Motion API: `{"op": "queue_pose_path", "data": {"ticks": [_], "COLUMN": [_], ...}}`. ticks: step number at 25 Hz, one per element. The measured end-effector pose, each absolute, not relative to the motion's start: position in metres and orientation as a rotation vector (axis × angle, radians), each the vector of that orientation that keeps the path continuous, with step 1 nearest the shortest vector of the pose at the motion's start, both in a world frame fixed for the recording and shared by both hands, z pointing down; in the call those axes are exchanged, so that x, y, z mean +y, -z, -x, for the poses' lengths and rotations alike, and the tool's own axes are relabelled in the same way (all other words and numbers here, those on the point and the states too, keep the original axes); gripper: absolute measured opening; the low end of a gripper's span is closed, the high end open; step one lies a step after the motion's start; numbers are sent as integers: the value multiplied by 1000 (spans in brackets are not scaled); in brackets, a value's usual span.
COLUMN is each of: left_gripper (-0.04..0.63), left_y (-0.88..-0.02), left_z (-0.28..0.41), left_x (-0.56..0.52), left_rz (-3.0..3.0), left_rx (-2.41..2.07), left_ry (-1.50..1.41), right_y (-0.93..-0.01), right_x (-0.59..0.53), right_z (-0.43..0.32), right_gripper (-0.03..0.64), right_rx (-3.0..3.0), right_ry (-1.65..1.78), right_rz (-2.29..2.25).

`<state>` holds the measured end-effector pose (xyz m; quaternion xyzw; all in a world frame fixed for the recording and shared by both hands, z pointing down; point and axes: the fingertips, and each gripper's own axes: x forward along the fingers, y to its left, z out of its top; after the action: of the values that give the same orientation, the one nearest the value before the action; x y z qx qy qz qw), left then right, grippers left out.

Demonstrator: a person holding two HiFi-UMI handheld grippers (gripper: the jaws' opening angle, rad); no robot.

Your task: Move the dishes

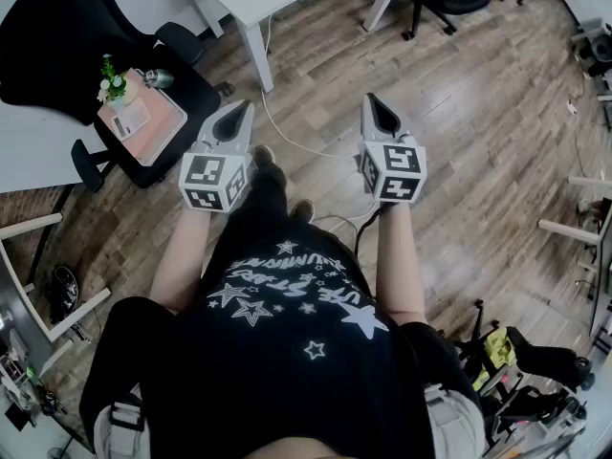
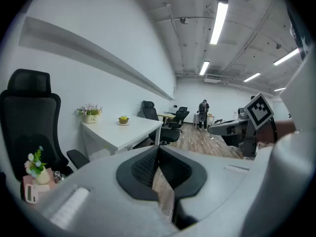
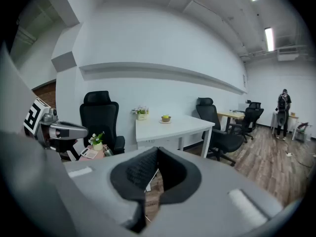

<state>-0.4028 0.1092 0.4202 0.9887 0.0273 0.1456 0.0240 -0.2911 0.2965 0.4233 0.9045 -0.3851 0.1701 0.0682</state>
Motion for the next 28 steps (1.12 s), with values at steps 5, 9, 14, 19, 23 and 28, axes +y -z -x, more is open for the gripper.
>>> {"op": "queue_pose_path", "data": {"ticks": [5,9,14,19,23,28], "left_gripper": [11,11,11,11,11,11], "left_y": [-418,-416,-420,-414,-417,-422], "left_z": [404,403,409,408,401,372], "left_x": [115,116,129,139,134,122], "left_rz": [-3072,-3076,-3071,-3091,-3090,-3084], "left_rx": [105,98,104,82,43,30], "left_ry": [-443,-434,-451,-433,-463,-483], "right_y": [-421,-416,-417,-411,-409,-418], "right_x": [301,304,312,318,310,297], "right_z": [292,293,301,295,281,251], "right_gripper": [3,3,3,5,115,152], "right_rx": [-1148,-1146,-1178,-1242,-1300,-1316], "right_ry": [-503,-476,-472,-424,-414,-460], "right_rz": [-2721,-2716,-2714,-2717,-2721,-2721]}}
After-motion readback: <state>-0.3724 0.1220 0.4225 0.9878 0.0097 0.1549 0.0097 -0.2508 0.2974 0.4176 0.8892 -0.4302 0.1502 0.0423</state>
